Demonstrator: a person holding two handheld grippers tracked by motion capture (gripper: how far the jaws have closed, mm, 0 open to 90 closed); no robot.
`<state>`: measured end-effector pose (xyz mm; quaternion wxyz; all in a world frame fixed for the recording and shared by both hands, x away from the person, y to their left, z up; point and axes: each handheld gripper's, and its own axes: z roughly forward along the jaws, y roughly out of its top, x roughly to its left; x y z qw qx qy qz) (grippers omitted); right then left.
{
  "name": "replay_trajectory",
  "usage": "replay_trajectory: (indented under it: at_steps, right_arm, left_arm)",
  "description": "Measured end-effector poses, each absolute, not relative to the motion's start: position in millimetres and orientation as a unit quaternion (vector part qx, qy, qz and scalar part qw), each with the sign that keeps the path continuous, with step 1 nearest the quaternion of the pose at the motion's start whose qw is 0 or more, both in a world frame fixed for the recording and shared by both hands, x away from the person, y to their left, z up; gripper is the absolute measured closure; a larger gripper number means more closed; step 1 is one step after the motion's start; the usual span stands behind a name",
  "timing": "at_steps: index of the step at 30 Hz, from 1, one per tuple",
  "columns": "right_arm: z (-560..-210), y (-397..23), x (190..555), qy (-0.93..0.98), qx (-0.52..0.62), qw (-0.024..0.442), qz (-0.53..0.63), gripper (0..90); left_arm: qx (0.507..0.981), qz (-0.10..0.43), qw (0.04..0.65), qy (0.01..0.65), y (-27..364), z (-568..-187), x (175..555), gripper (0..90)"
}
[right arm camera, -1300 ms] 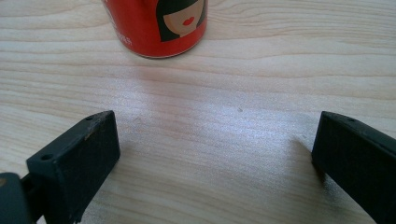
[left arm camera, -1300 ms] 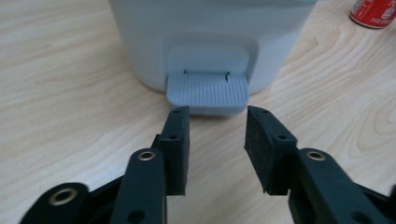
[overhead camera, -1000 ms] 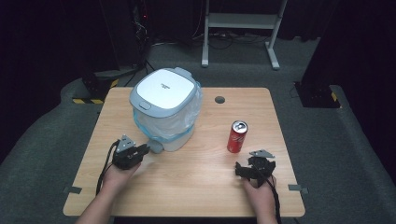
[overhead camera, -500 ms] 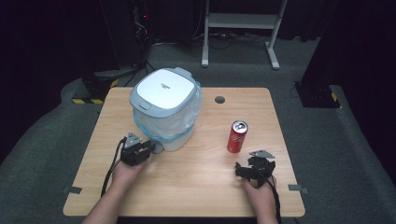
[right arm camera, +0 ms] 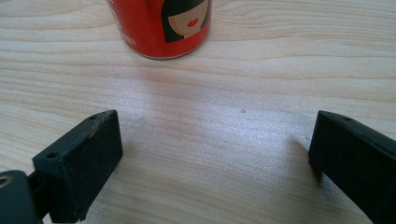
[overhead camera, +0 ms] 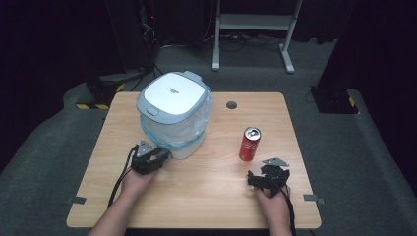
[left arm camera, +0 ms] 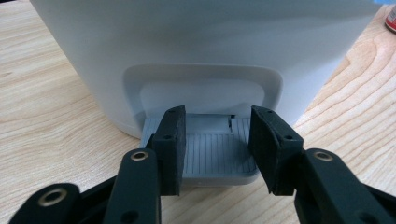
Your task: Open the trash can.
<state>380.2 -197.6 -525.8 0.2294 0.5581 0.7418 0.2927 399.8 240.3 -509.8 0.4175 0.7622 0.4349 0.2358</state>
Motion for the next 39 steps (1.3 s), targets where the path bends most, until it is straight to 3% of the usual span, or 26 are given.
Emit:
replay_trajectory:
  at_steps: [18, 23, 38, 39]
  right_arm:
    - [-525.9, -196.2, 381.0, 0.738, 0.562, 0.232, 0.292, 2.5]
    - [-525.9, -196.2, 381.1, 0.738, 0.562, 0.232, 0.292, 2.5]
    - [-525.9, -195.9, 381.4, 0.737, 0.564, 0.232, 0.292, 2.5]
    - [-525.9, -195.9, 381.4, 0.737, 0.564, 0.232, 0.292, 2.5]
  left_arm:
    - [0.752, 0.226, 0.442, 0.434, 246.2, -515.7, 398.9, 54.5]
    - [0.739, 0.218, 0.466, 0.435, 252.2, -519.9, 398.3, 57.3]
    - [0.749, 0.235, 0.449, 0.428, 254.5, -520.9, 397.3, 59.7]
    - [0.749, 0.229, 0.447, 0.431, 255.2, -520.7, 398.2, 63.8]
